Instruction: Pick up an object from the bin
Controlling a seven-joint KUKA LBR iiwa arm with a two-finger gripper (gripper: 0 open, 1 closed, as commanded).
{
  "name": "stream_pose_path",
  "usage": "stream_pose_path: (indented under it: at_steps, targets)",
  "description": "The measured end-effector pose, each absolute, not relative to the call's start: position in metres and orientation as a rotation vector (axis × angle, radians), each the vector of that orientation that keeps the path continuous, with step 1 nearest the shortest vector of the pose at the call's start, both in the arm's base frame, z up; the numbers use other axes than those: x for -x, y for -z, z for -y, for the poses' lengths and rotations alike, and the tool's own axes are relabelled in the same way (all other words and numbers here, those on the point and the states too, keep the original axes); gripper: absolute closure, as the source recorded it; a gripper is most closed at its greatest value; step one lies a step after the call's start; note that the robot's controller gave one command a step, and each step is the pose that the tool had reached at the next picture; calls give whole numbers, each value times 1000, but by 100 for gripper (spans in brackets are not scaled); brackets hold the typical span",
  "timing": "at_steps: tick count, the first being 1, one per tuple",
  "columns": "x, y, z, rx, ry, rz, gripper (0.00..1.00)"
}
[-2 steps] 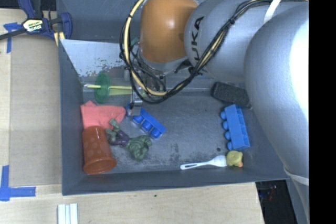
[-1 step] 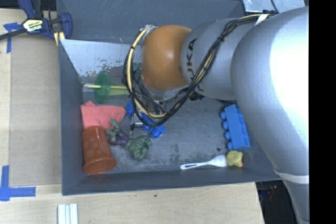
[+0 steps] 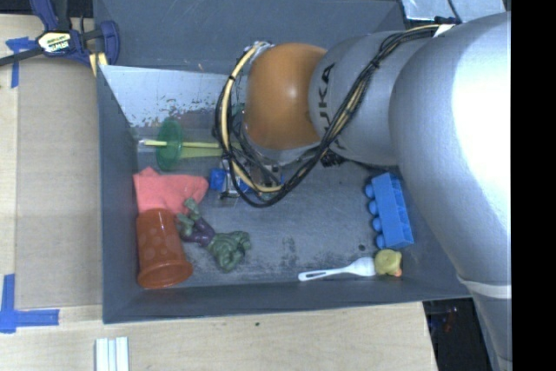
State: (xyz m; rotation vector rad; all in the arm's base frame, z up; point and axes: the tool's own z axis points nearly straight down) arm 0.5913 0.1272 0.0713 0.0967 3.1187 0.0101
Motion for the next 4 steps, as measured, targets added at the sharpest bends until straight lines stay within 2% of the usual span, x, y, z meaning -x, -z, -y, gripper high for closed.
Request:
stream_pose_path:
  at_steps: [1,2,3,4]
  targets:
    - [-591,-72,-127,-96,-10,-3119,100]
    - [-598,-141,-122,-7,-7,-3125,100]
    - [-585,-176,-114,4,-6,-3126,100]
    - [-586,-159,-125,191,-7,-3109,100]
